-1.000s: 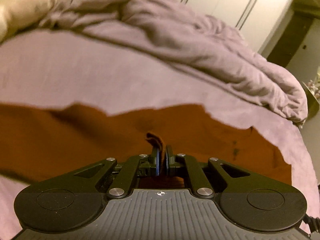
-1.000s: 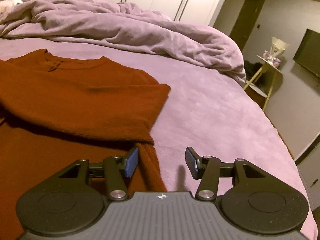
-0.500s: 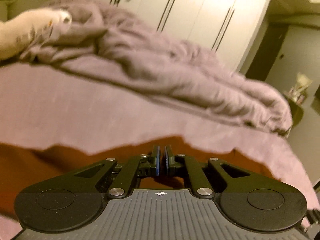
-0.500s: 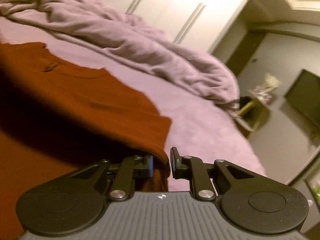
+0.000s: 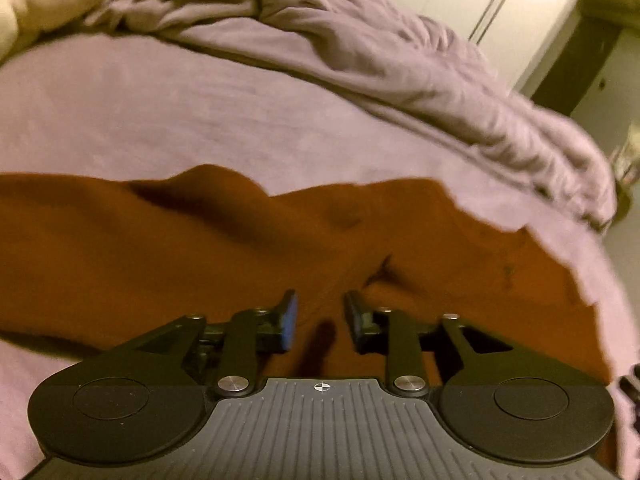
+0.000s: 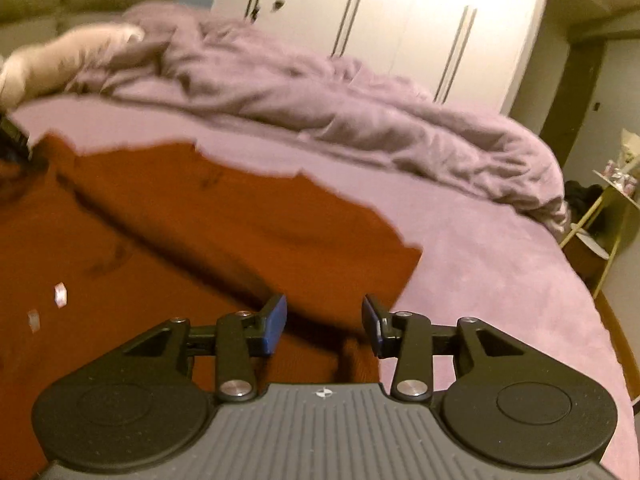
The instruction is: Fold small clothes
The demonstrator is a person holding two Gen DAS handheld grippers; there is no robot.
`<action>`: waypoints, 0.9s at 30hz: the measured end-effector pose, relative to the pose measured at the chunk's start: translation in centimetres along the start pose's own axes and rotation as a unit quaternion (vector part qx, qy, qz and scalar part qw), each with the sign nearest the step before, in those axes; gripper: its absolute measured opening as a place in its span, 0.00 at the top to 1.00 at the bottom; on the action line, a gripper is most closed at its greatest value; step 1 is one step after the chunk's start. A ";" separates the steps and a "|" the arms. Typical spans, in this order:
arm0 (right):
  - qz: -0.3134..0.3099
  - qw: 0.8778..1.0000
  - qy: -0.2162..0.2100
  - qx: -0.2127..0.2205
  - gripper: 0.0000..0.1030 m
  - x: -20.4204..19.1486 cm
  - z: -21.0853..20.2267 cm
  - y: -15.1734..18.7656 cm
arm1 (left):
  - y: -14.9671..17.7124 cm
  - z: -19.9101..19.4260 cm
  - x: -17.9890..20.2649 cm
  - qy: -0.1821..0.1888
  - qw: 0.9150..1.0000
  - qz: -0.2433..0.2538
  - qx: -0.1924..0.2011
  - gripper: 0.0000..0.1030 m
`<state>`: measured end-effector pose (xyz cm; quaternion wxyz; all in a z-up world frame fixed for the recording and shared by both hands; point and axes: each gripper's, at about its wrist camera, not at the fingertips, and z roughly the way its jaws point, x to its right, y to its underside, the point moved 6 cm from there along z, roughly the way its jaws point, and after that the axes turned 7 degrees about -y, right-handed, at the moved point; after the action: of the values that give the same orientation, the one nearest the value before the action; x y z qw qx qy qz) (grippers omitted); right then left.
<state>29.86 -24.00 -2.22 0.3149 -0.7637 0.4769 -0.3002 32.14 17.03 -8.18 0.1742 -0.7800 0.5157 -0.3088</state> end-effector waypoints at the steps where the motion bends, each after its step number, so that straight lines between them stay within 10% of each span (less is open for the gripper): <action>1: 0.006 1.000 0.003 0.005 0.62 0.1 0.2 -0.7 | -0.3 0.0 0.3 0.012 1.000 -0.010 -0.001 0.64; 10: 0.150 0.978 -0.129 -0.063 0.62 -2.7 10.1 -5.1 | 1.1 1.1 4.1 0.050 0.998 0.029 -0.033 0.43; 18: 0.160 0.914 -0.351 -0.127 0.61 -7.3 8.4 -2.6 | 1.5 0.0 2.0 0.051 0.998 0.034 -0.032 0.29; 27: 0.099 0.927 -0.343 -0.112 0.59 -8.1 3.7 -0.7 | 1.0 1.0 2.4 0.099 0.993 -0.019 -0.057 0.16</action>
<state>30.07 -15.57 -5.22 0.4002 -0.7992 0.4432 0.0681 32.80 14.39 -8.82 0.0716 -0.7642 0.5318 -0.3578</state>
